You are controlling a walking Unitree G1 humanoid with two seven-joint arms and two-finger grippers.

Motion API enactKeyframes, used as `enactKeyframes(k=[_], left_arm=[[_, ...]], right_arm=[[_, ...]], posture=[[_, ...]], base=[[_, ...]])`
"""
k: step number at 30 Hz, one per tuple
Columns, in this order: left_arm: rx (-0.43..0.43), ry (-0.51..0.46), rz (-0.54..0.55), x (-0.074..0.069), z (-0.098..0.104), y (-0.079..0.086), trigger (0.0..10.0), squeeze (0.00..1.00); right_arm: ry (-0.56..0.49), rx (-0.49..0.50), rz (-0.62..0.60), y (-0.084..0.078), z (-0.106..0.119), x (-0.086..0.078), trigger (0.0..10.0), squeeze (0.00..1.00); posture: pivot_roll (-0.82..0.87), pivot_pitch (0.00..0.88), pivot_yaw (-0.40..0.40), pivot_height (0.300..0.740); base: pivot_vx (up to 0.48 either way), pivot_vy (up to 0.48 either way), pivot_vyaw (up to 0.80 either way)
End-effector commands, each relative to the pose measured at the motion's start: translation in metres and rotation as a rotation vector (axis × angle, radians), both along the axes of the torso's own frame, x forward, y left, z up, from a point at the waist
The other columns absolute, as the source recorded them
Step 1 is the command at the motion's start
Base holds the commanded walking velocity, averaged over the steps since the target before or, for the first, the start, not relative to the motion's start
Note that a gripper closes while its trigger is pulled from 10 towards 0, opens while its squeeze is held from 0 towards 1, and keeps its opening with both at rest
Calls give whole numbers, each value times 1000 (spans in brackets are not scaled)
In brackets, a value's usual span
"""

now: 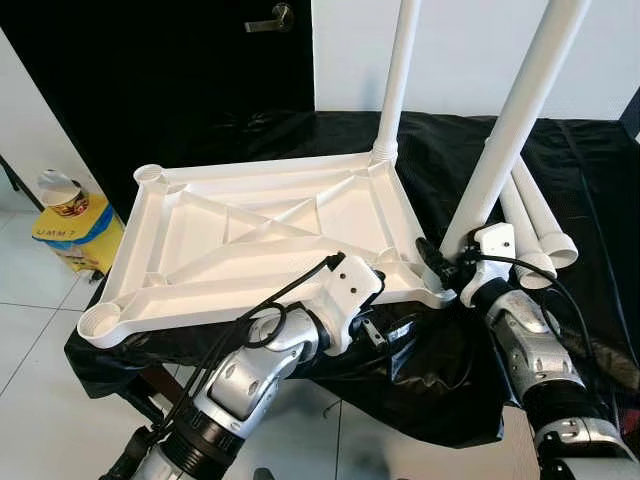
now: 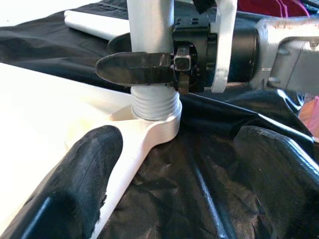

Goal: Building children table

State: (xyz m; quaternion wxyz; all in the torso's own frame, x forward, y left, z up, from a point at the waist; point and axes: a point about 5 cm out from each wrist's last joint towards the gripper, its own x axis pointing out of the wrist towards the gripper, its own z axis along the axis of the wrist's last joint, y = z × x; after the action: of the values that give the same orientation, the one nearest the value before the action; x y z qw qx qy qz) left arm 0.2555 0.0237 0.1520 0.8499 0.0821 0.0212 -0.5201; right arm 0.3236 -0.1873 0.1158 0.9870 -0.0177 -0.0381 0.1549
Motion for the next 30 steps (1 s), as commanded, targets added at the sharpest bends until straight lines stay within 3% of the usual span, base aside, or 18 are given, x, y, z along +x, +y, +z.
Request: enactKeyframes(k=[1, 7, 9, 10, 19, 30], left_arm=[[10, -2, -10, 0, -2, 1, 10000, 0], [0, 2, 3, -2, -2, 0, 10000, 0], [0, 2, 3, -2, -2, 0, 10000, 0], [-3, 5, 7, -4, -2, 1, 10000, 0], [-6, 11, 33, -6, -2, 4, 10000, 0], [-6, 1, 84, -7, -1, 10, 10000, 0]], right_arm=[[99, -1, -69, -3, -20, -5, 10000, 0], [136, 59, -353, 4, -29, -14, 10000, 0], [136, 59, -353, 4, -29, -14, 10000, 0], [135, 86, -453, 12, -29, -18, 10000, 0], [140, 124, -510, 31, -29, -24, 10000, 0], [110, 103, -506, 27, -20, -22, 10000, 0]], posture=[[-15, 0, -9, 740], [-8, 6, -25, 740], [-8, 6, -25, 740], [8, 14, -38, 740], [55, 24, -48, 740], [92, 30, -86, 740]], base=[[0, 0, 0], [0, 0, 0], [0, 0, 0], [0, 0, 0], [0, 0, 0], [0, 0, 0]])
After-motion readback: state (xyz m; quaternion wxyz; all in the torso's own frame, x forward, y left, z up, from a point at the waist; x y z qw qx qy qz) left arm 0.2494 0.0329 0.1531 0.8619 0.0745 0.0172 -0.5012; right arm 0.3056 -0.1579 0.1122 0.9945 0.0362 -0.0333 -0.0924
